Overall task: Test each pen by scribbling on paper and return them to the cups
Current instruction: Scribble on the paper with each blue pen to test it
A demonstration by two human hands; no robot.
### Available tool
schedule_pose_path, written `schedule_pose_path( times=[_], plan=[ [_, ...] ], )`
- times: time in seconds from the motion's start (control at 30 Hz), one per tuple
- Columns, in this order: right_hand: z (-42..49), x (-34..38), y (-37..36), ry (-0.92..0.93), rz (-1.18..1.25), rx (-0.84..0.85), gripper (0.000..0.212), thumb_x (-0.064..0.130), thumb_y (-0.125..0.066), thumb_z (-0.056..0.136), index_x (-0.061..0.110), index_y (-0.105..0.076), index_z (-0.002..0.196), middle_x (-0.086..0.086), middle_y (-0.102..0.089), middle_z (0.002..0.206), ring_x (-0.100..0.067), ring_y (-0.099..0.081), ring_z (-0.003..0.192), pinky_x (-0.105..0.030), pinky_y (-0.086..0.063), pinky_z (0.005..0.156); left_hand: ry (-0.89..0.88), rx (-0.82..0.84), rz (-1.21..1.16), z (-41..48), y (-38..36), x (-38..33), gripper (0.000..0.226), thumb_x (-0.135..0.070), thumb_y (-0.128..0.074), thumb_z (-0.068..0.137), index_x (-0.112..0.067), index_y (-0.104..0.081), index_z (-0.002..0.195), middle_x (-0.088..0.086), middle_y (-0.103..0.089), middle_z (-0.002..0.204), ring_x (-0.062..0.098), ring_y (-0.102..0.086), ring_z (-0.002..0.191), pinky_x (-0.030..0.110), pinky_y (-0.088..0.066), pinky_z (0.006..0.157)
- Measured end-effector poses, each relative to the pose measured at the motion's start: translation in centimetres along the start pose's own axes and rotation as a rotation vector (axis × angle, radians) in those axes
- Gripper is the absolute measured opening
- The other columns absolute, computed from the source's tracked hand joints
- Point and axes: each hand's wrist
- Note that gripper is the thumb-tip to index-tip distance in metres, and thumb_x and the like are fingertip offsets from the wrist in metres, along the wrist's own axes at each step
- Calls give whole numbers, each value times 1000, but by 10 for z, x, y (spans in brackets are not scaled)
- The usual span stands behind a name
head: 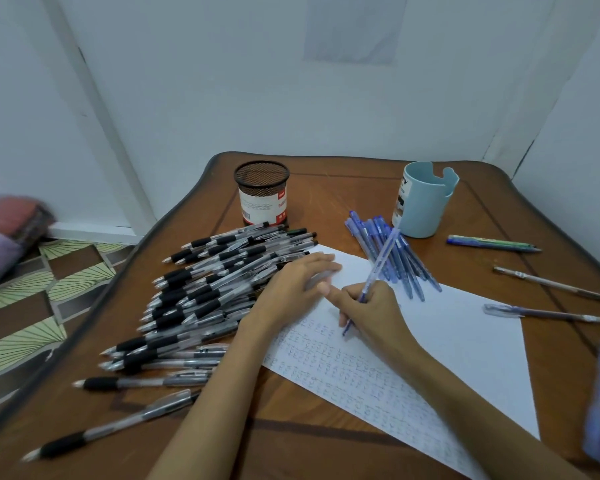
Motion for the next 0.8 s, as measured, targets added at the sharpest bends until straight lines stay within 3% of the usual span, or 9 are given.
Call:
schedule_pose_path(
  times=[0.1, 0.2, 0.57, 0.8],
  plan=[
    [2, -8, 0, 35, -36, 45, 51, 24, -68, 85, 21, -50, 37, 6, -48, 37, -4, -44, 39, -12, -36, 51, 13, -2, 0, 0, -1, 0, 34, -9, -52, 93, -19, -61, 124, -5, -49, 140, 8, -43, 129, 30, -37, 106],
    [2, -13, -1, 62, -93, 59, 57, 20, -67, 86, 27, -49, 33, 6, -51, 39, -4, -46, 41, -13, -36, 52, 34, -1, -16, -1, -1, 0, 33, -10, -52, 94, -20, -60, 125, -7, -48, 140, 6, -41, 130, 29, -35, 107],
    [1, -10, -3, 52, -111, 57, 46, 11, -63, 88, 15, -53, 43, 7, -53, 39, -3, -49, 39, -12, -39, 49, 37, 4, -4, 2, -1, 1, 33, -13, -51, 95, -22, -61, 124, -10, -48, 140, 4, -42, 129, 25, -35, 105],
    [4, -13, -2, 84, -125, -29, 51, 13, -65, 87, 26, -50, 39, 7, -54, 41, -4, -50, 40, -13, -40, 51, 21, 4, 5, 2, -1, 2, 32, -14, -51, 95, -22, -61, 125, -9, -49, 140, 5, -43, 128, 29, -38, 105]
  ],
)
Point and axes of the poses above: each hand's wrist, its own z-axis towards the middle knuckle, its own y-axis out of the back of the hand, x = y × z
